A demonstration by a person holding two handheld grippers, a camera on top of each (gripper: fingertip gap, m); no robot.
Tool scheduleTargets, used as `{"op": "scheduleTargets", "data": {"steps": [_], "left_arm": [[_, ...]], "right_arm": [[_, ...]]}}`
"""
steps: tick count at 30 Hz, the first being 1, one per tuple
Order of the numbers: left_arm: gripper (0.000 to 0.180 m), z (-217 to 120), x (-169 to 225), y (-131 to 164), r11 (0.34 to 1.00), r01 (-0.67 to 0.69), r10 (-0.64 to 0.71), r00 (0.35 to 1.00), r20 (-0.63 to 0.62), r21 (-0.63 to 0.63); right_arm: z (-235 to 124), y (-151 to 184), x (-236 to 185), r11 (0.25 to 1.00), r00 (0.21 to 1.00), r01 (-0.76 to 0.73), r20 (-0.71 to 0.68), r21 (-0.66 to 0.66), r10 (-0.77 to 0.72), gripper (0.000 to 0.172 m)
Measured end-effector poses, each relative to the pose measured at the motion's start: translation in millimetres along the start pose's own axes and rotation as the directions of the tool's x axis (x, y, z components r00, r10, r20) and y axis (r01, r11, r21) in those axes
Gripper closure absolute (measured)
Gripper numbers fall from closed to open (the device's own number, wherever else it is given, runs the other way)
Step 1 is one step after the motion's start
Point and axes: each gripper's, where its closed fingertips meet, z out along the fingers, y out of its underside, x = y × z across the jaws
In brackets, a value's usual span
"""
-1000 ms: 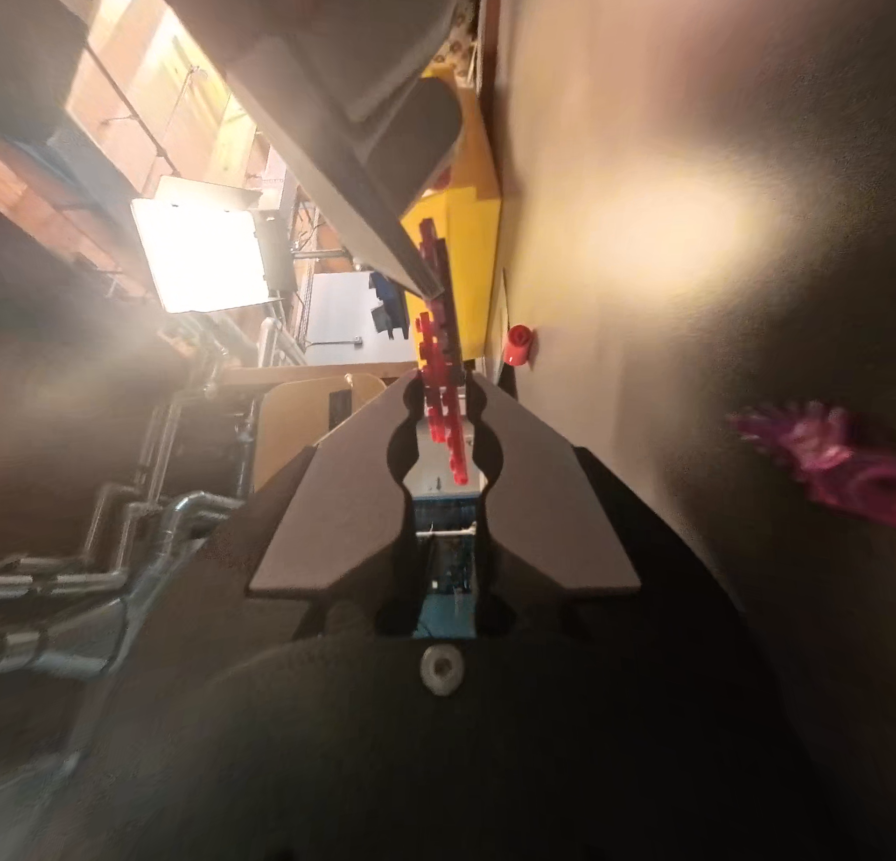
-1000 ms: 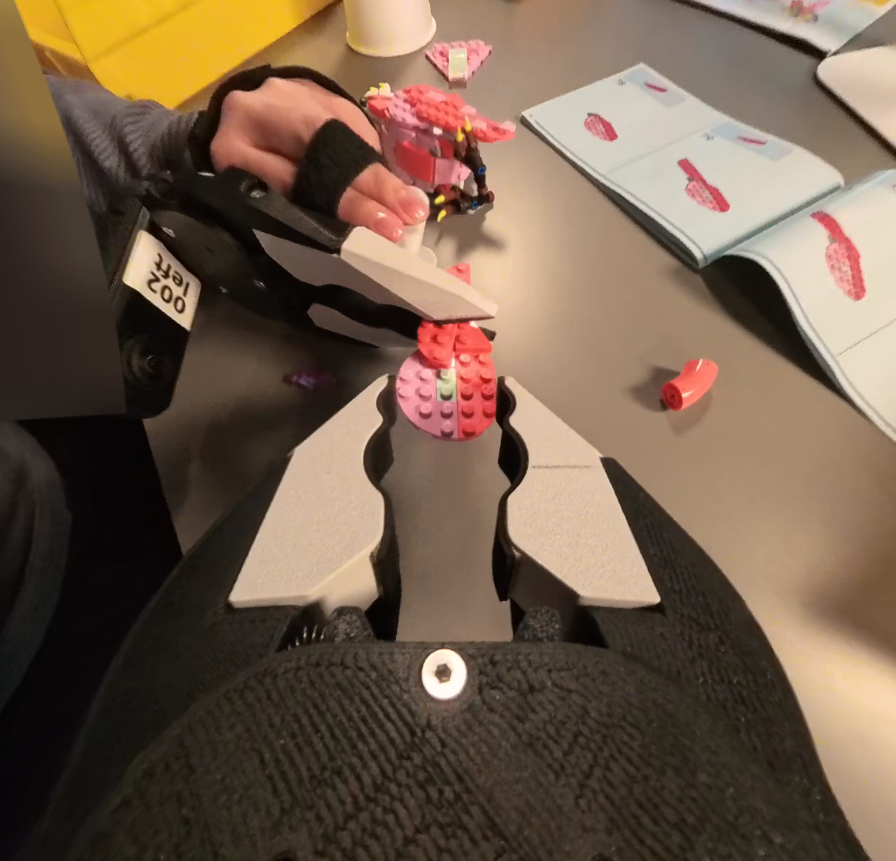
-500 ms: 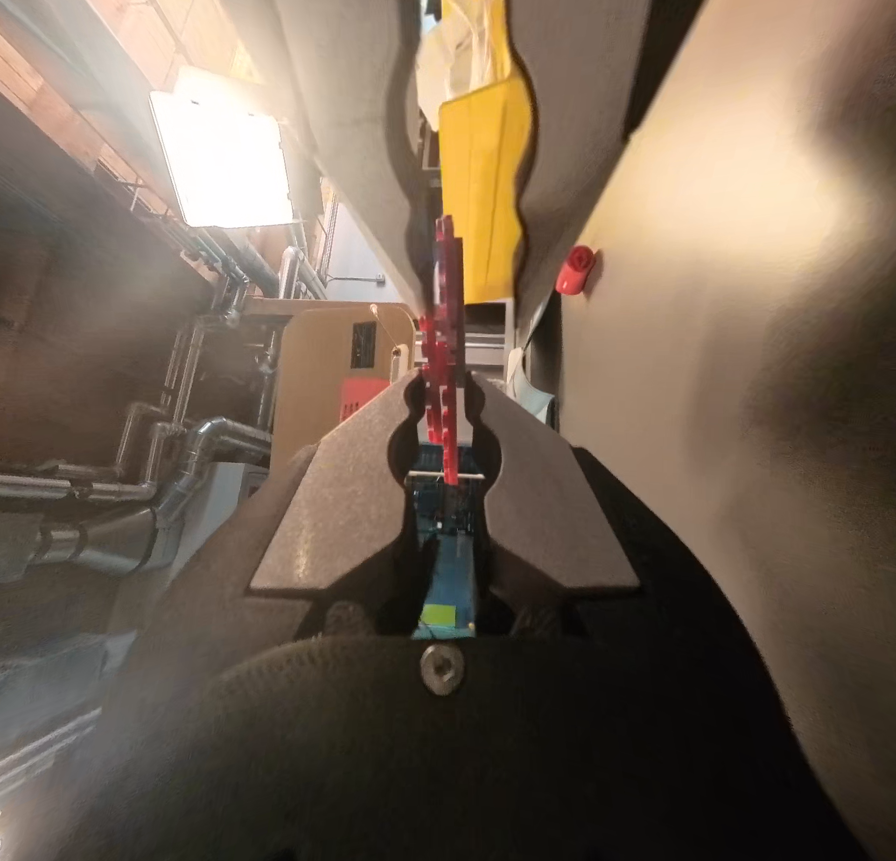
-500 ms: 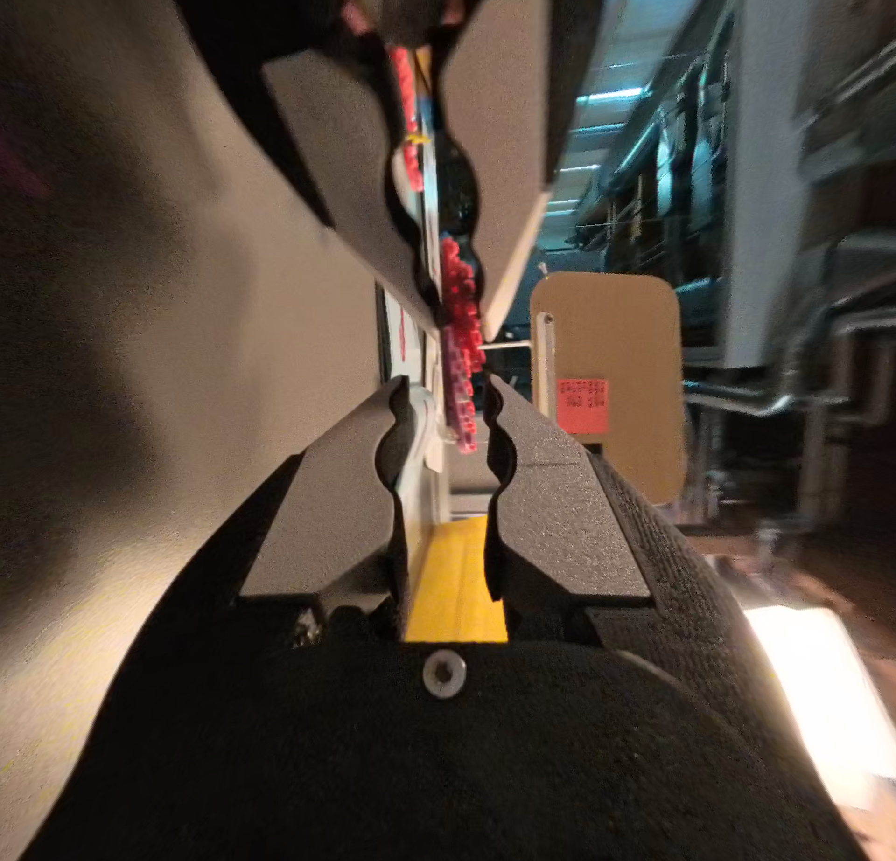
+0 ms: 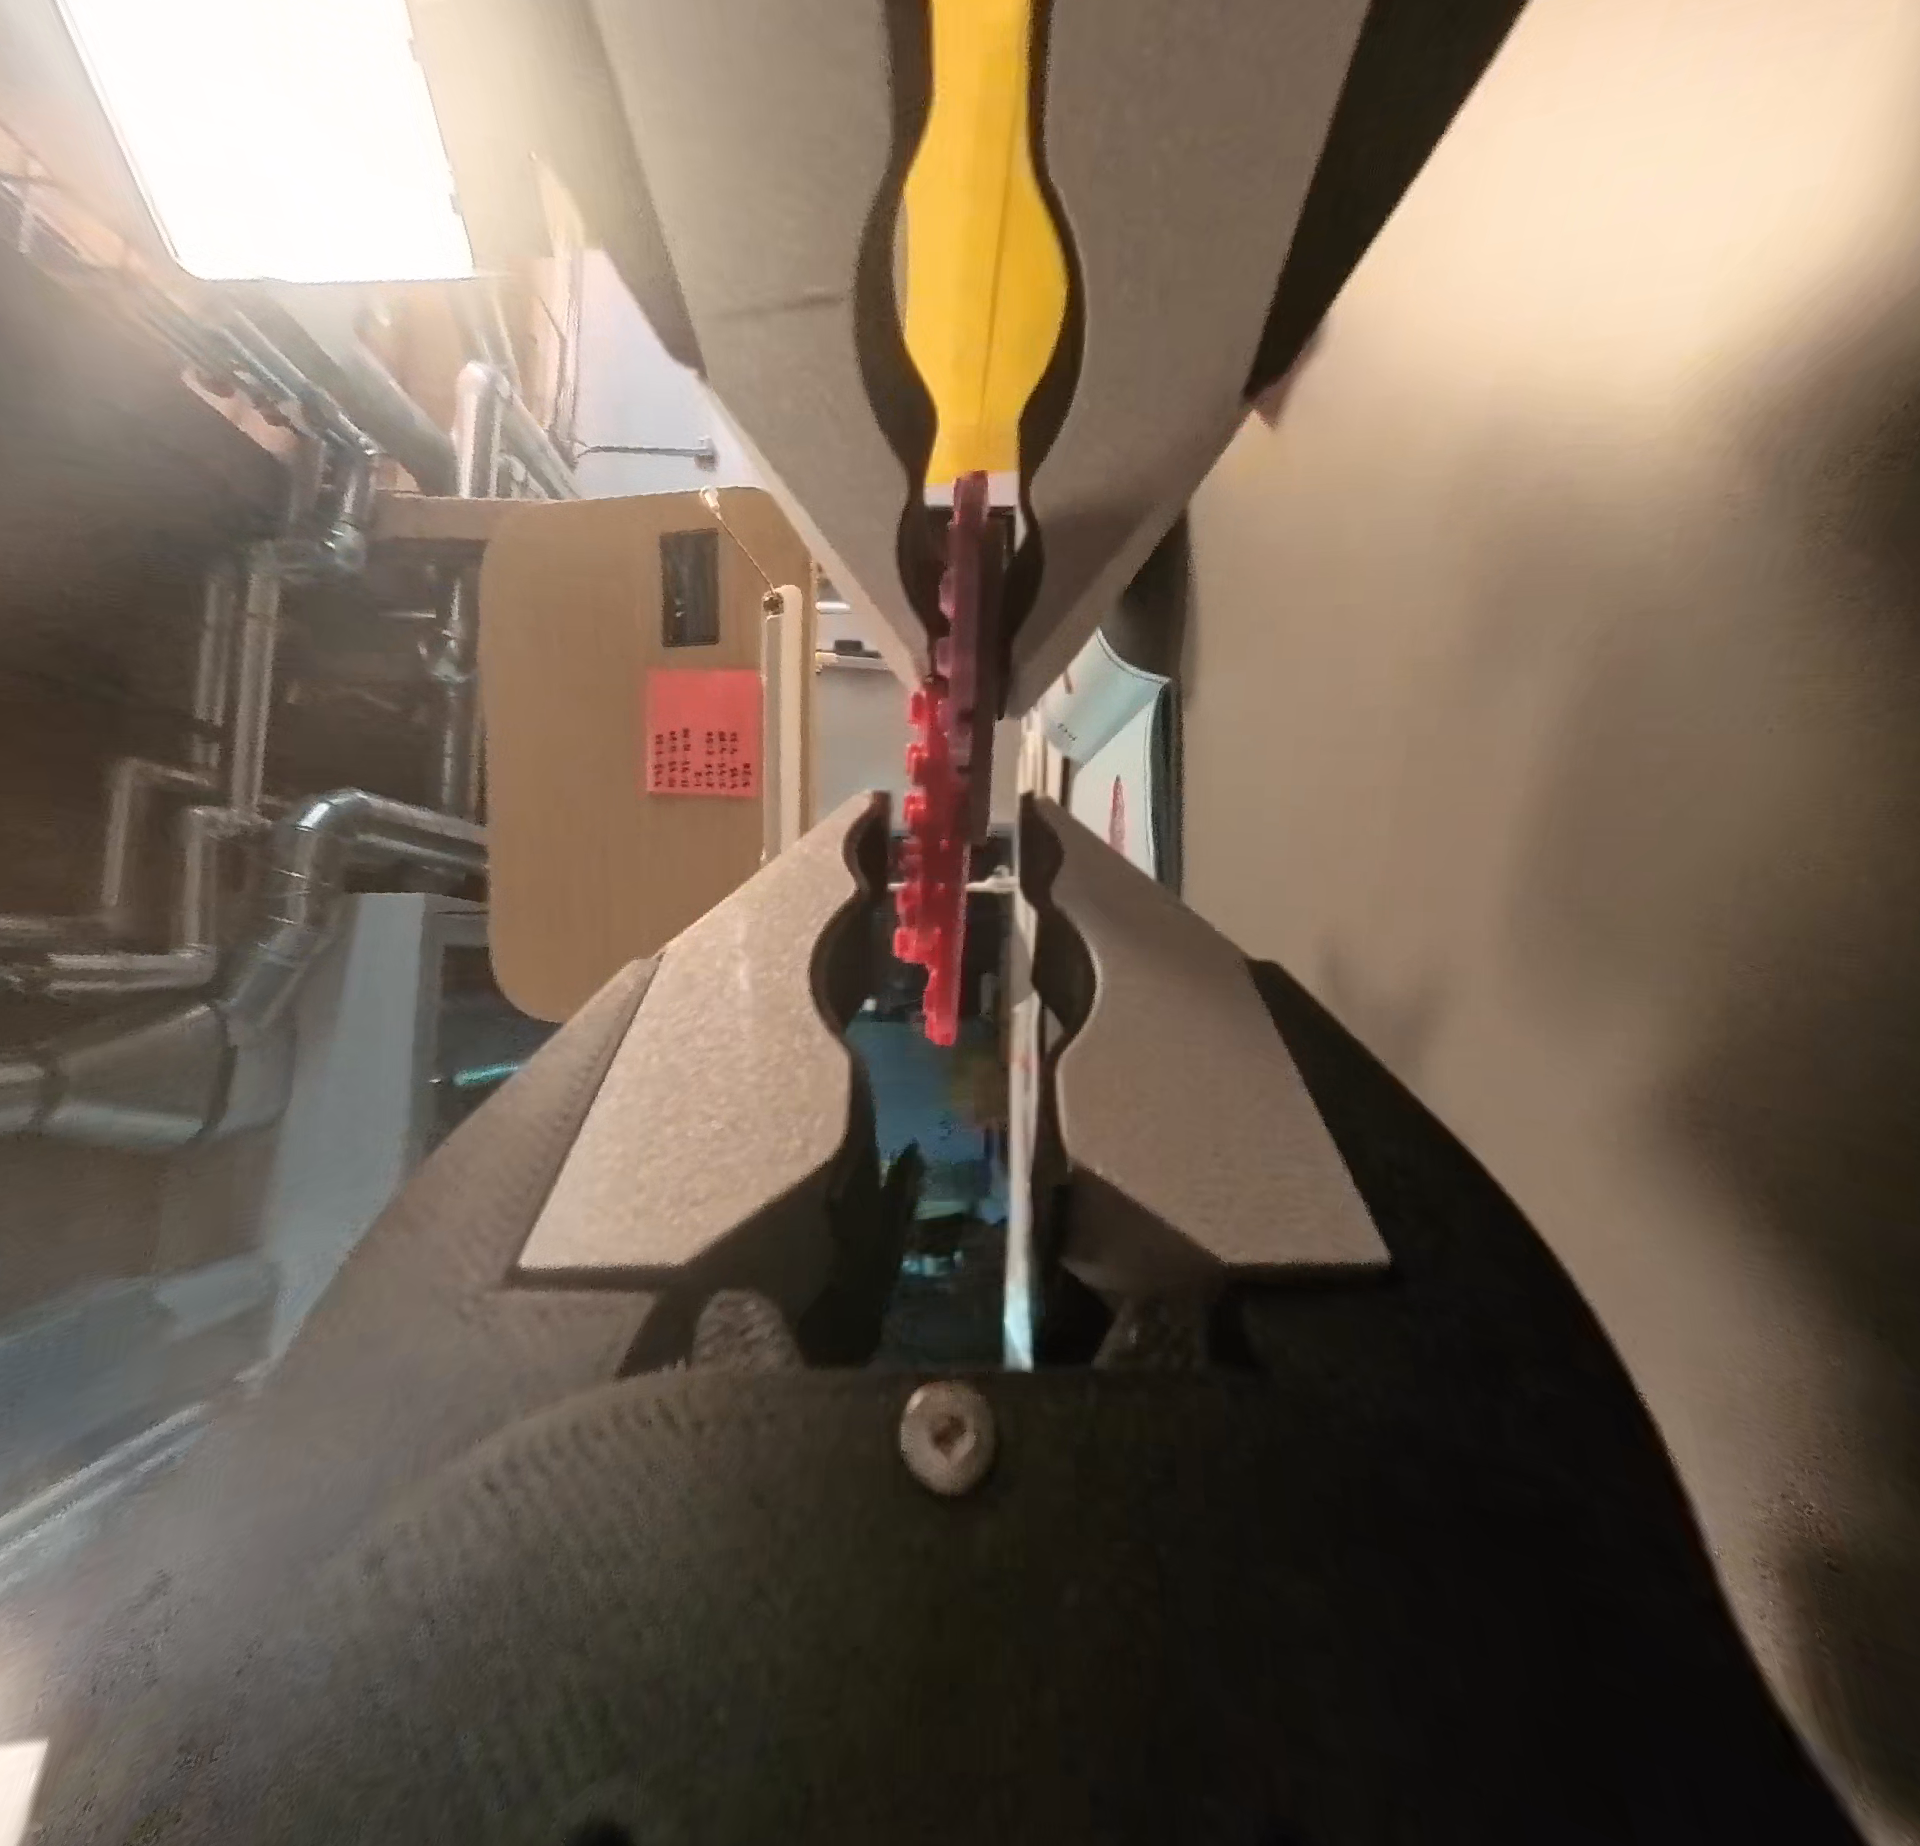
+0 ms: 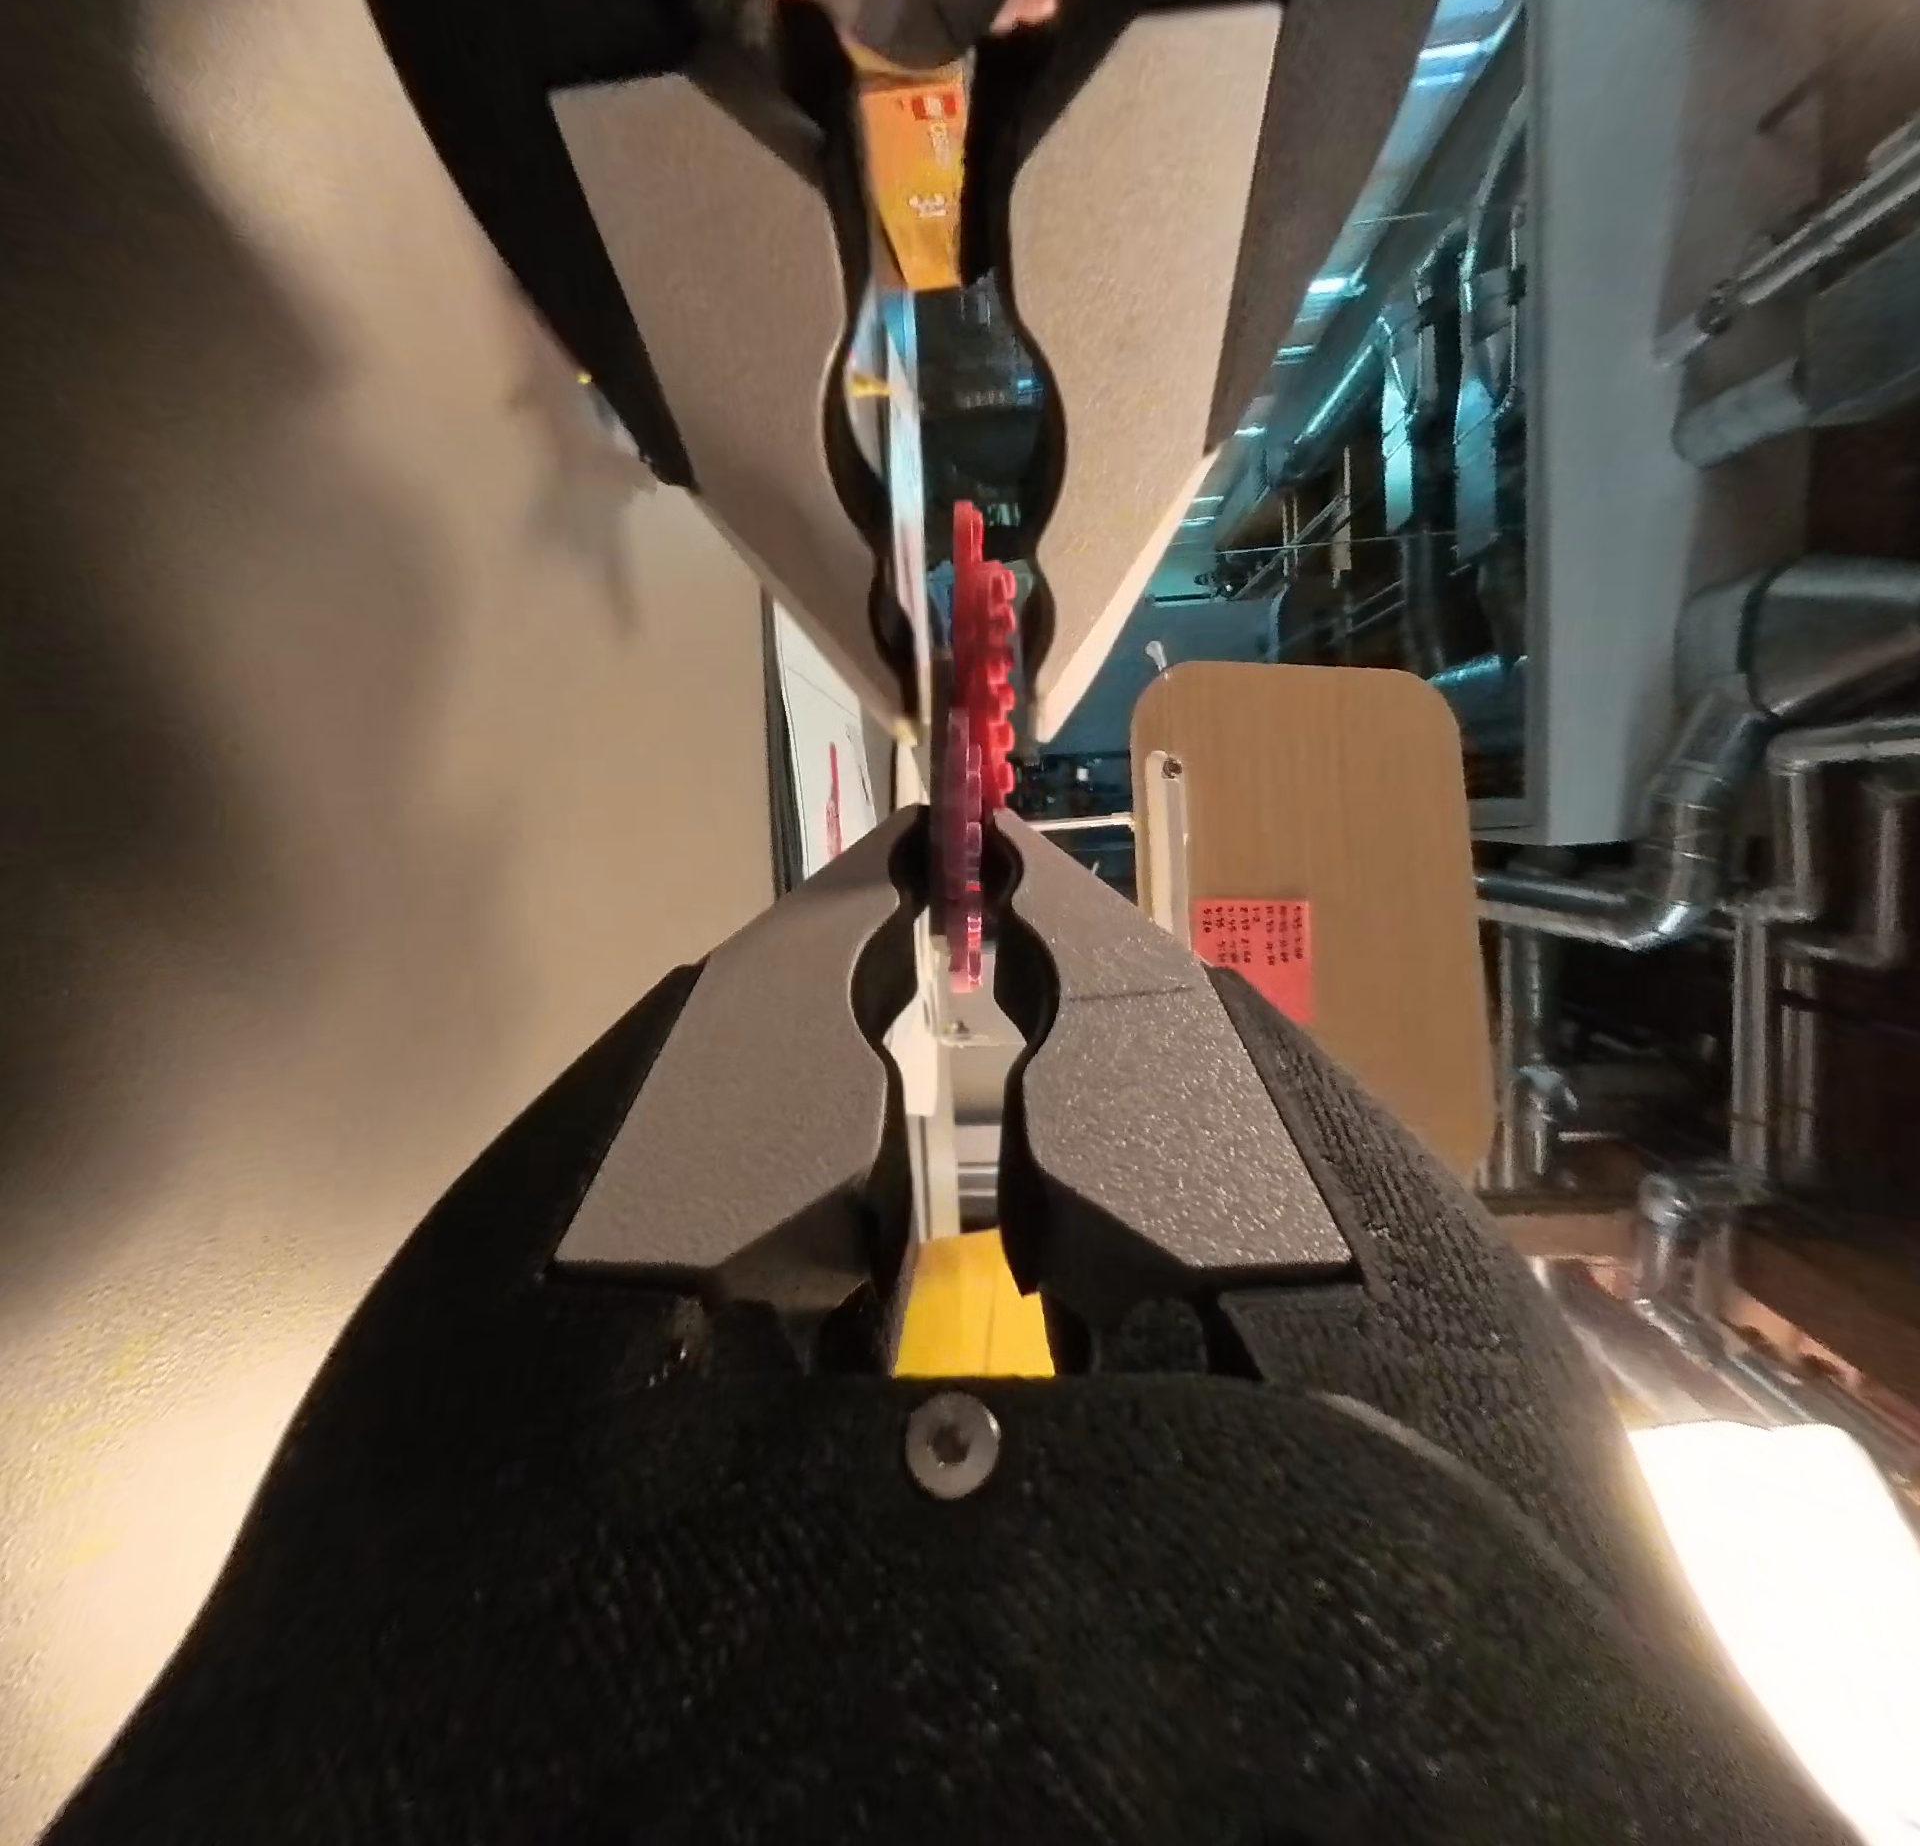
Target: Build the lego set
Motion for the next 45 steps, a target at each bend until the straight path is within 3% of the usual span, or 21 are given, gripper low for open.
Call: {"op": "scheduleTargets", "data": {"steps": [3, 8, 14, 25, 34, 39, 45], "left_arm": [[0.146, 0.5, -0.4, -4.9, 0.998, 0.064, -0.064, 0.997, -0.031, 0.01], [0.133, -5.9, -9.8, -10.2, 0.999, 0.035, -0.035, 0.999, 0.024, 0.008], [0.151, -19.1, -4.1, -33.0, 0.988, -0.149, 0.143, 0.979, 0.147, 0.031], [0.153, -14.8, -4.1, -21.3, 0.99, -0.134, 0.137, 0.983, 0.119, -0.033], [0.152, -24.8, -6.4, -15.7, 0.996, -0.065, 0.057, 0.989, 0.136, 0.058], [0.152, -27.4, -9.7, 0.6, 0.999, 0.001, -0.007, 0.991, 0.13, 0.044], [0.152, -29.4, -5.2, 4.1, 0.998, -0.061, 0.055, 0.989, 0.14, 0.033]], "right_arm": [[-3.9, -1.8, 1.2, 0.999, 0.999, -0.038, -0.002, 0.006, 0.038, 0.166], [-8.9, 1.6, 3.3, 0.998, 0.998, -0.054, -0.043, -0.021, 0.053, 0.166], [-11.8, 10.7, 7.4, 0.997, 0.994, 0.009, -0.107, -0.082, -0.017, 0.166], [-9.2, 14.3, 2.3, 0.994, 0.993, 0.046, -0.102, -0.096, -0.056, 0.166], [-9.9, 17.1, 4.8, 0.997, 0.994, 0.008, -0.113, -0.078, -0.016, 0.166], [-10.0, 18.1, 4.4, 0.998, 0.994, 0.0, -0.11, -0.064, -0.007, 0.166], [-9.8, 17.6, 4.4, 0.999, 0.993, 0.003, -0.115, -0.045, -0.009, 0.166]]}}
